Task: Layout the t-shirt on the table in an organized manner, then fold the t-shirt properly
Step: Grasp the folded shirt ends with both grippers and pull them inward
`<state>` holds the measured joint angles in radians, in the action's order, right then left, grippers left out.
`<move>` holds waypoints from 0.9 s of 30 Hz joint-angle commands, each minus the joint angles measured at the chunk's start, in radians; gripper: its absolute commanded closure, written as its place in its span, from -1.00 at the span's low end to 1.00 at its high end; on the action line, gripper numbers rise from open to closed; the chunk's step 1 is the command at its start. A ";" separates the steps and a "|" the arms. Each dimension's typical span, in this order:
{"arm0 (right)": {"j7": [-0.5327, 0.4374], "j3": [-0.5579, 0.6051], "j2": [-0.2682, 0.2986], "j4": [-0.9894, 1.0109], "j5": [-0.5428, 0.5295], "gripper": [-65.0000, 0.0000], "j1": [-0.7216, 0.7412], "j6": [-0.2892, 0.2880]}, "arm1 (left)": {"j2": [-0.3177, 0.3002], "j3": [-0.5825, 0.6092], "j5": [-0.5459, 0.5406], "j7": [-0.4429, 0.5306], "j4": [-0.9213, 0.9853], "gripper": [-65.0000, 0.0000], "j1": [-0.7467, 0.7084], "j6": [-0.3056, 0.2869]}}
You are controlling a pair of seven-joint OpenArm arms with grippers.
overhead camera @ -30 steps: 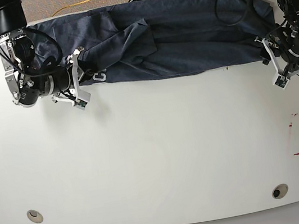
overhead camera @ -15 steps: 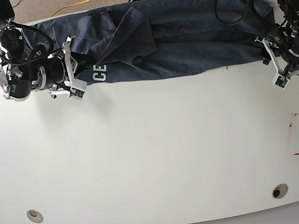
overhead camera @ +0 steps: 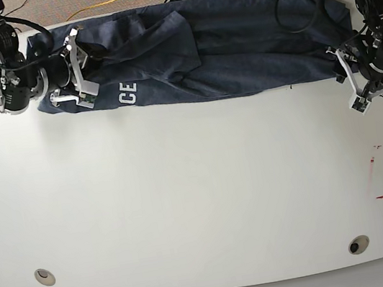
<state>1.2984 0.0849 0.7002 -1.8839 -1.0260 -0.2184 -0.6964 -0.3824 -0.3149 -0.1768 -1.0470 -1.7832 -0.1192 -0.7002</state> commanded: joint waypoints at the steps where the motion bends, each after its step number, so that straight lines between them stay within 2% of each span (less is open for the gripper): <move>1: -0.012 -0.012 0.036 -0.019 -0.018 0.01 0.001 -0.002 | -0.016 -0.005 -0.003 0.014 -0.019 -0.13 0.010 0.002; 4: -0.012 -0.014 0.049 -0.023 -0.018 -0.42 -0.009 -0.002 | -0.016 -0.005 -0.003 0.012 -0.020 -0.13 0.008 0.002; 7: -0.012 -0.014 0.054 -0.044 -0.018 -0.73 -0.011 -0.002 | -0.016 -0.005 -0.003 0.012 -0.030 -0.13 0.006 0.002; 9: -0.012 -0.014 0.054 -0.064 -0.020 -0.84 -0.011 -0.002 | -0.016 -0.005 -0.003 0.011 -0.051 -0.13 -0.012 0.002; 13: -0.012 -0.070 0.051 -0.079 -0.072 -0.86 -0.005 -0.002 | -0.016 -0.005 -0.008 0.011 -0.120 -0.13 -0.060 0.002; 16: -0.012 -0.142 0.040 -0.079 -0.130 -0.86 -0.002 -0.002 | -0.016 -0.005 -0.062 0.011 -0.155 -0.13 -0.090 0.002; 22: -0.012 -0.287 -0.073 -0.072 -0.136 -0.85 0.000 -0.002 | -0.016 -0.011 -0.221 -0.003 -0.186 -0.12 -0.141 0.002; 25: -0.012 -0.316 -0.133 -0.050 -0.073 -0.67 -0.009 -0.002 | -0.016 -0.013 -0.280 -0.036 -0.191 -0.12 -0.173 0.002; 27: -0.012 -0.320 -0.167 -0.038 -0.021 -0.44 -0.017 -0.002 | -0.016 -0.013 -0.304 -0.055 -0.195 -0.02 -0.191 0.002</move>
<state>1.2919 -0.2249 0.5453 -1.9244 -1.0698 -0.2333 -0.6956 -0.3855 -0.3191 -0.4587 -1.0931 -1.9564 -0.3012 -0.7002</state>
